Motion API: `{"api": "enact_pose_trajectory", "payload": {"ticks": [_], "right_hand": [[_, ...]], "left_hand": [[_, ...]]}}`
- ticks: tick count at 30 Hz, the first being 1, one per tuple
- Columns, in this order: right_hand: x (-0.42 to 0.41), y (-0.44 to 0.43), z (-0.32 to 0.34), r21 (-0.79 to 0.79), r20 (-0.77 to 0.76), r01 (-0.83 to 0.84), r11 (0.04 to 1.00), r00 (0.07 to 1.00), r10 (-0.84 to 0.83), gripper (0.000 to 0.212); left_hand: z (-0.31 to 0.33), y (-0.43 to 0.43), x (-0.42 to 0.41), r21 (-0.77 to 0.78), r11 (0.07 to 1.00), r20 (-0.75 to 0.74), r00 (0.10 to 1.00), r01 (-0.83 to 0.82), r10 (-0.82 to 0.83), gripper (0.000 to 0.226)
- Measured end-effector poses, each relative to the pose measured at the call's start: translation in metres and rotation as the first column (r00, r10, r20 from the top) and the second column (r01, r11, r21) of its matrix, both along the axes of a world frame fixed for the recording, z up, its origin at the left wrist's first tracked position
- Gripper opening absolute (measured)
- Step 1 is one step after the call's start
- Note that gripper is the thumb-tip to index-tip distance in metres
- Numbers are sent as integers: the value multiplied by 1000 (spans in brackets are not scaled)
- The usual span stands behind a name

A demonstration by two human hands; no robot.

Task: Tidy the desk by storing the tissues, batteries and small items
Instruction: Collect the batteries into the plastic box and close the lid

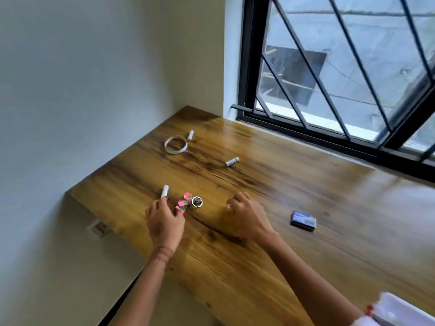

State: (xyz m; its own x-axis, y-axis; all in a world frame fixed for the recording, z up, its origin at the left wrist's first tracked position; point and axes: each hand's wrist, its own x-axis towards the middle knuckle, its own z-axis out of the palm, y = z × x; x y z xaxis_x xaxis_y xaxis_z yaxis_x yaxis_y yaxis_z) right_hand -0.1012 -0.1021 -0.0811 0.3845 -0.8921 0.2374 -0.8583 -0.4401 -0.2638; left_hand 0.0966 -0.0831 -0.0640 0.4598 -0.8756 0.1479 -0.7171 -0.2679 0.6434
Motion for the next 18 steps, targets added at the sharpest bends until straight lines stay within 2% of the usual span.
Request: {"api": "enact_pose_trajectory", "payload": {"ticks": [4,8,10,13,18], "right_hand": [[1,-52,9,-48,19,100,994,995,-99,20],[3,-101,20,-49,-19,67,997,998,-68,36],[4,-120,21,-16,-70,46,999,996,-47,38],[3,-137,18,16,-144,5,1000,990,-2,25],[-1,-136,13,-68,-155,29,997,987,-39,13]], "left_hand": [[-2,-34,19,105,989,30,995,-100,97,35],[-8,-57,30,203,973,27,994,-110,107,34],[-10,-67,33,203,976,45,996,-82,74,31],[-11,-75,37,190,980,59,997,-51,40,26],[-1,-79,25,116,992,-17,998,-52,54,24]]}}
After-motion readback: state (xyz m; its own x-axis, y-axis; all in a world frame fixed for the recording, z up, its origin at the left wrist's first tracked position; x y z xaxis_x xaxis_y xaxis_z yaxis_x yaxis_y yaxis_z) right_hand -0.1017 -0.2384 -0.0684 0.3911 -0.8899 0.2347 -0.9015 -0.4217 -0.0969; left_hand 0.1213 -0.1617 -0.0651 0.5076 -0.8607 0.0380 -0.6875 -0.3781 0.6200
